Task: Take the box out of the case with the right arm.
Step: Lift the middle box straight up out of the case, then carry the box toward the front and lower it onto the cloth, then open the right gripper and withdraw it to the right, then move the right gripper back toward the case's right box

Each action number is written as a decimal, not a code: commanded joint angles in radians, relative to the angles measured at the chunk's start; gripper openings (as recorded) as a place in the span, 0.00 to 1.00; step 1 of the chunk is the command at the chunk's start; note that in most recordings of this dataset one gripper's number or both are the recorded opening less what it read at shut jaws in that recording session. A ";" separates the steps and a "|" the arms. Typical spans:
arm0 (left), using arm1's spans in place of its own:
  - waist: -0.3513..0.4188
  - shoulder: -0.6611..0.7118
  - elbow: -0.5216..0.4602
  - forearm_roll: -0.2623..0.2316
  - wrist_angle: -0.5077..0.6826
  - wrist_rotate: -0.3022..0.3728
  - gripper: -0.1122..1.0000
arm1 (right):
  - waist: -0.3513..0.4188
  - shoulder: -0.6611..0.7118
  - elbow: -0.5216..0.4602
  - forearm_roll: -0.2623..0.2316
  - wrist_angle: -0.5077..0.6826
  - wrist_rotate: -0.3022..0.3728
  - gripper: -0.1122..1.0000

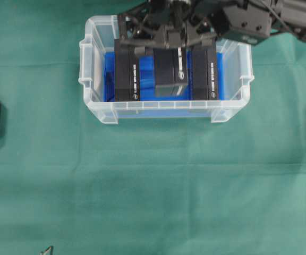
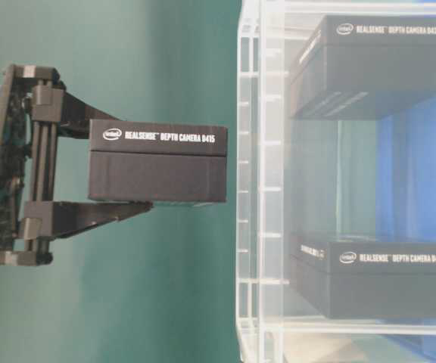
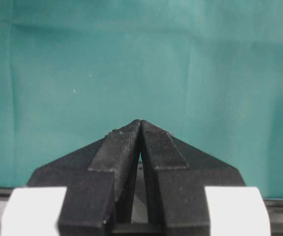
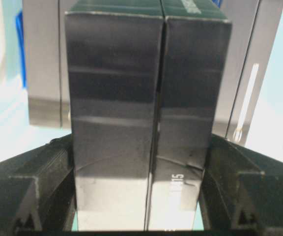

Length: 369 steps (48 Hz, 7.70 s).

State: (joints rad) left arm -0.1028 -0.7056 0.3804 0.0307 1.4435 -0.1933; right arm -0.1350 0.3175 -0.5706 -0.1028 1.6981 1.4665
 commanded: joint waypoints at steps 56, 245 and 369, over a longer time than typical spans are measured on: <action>0.002 0.002 -0.029 0.002 -0.002 0.000 0.10 | 0.357 -0.052 -0.029 -0.002 0.034 0.319 0.69; 0.002 -0.005 -0.026 0.002 0.002 0.000 0.10 | 0.348 -0.173 0.273 -0.017 -0.051 0.365 0.93; 0.003 -0.026 -0.017 0.006 0.009 0.008 0.10 | -0.173 -0.838 1.032 -0.017 -0.218 -0.137 0.93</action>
State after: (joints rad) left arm -0.1028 -0.7332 0.3804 0.0337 1.4557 -0.1871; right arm -0.3068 -0.5108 0.4709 -0.1197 1.4849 1.3300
